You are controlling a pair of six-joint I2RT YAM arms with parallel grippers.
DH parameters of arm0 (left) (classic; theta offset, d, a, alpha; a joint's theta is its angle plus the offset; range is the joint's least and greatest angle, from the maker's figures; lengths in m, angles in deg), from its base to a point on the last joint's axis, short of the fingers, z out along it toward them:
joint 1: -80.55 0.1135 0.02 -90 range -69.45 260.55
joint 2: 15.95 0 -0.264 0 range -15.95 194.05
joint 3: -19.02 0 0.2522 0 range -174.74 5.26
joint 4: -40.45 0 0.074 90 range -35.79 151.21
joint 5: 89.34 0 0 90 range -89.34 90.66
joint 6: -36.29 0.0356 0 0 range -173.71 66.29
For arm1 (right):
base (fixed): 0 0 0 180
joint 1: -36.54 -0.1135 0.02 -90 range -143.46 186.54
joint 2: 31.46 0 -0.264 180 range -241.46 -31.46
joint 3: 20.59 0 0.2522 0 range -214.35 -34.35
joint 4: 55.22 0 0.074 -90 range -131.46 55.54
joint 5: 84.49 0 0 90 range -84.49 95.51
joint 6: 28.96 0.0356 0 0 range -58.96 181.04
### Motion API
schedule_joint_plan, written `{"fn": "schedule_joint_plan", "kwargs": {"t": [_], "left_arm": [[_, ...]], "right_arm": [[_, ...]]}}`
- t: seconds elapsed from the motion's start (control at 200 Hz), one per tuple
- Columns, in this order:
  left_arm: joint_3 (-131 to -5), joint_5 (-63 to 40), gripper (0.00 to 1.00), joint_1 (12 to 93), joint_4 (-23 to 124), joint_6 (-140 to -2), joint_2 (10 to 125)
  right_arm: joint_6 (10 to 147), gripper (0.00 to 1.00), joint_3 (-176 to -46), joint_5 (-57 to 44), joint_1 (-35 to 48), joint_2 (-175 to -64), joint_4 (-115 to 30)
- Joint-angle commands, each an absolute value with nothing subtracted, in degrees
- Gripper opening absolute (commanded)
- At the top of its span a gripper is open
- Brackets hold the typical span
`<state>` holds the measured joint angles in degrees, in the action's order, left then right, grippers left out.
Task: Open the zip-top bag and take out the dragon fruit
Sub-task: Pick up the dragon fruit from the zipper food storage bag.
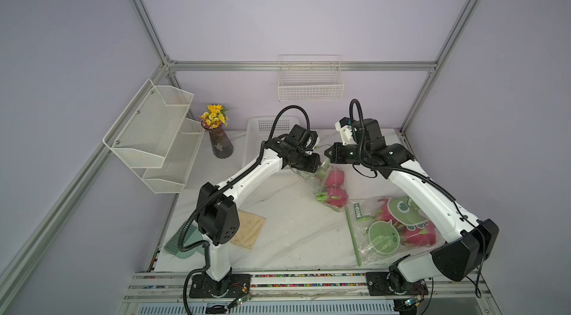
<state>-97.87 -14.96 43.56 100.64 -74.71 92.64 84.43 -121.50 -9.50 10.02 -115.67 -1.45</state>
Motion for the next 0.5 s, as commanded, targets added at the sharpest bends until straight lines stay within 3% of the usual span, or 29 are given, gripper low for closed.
{"fn": "schedule_joint_plan", "kwargs": {"t": [0.0, 0.28, 0.495], "left_arm": [[-98.0, -12.3, 0.42, 43.4, 100.5, -72.0, 92.8], [-98.4, -8.5, 0.53, 42.0, 101.7, -70.6, 94.7], [-100.6, -9.9, 0.54, 42.0, 101.7, -71.8, 97.3]], "right_arm": [[85.0, 0.0, -120.7, -10.2, 9.4, -114.6, -4.0], [85.0, 0.0, -121.1, -10.5, 8.6, -115.4, -4.5], [85.1, 0.0, -121.3, -10.6, 7.9, -115.7, -5.1]]}}
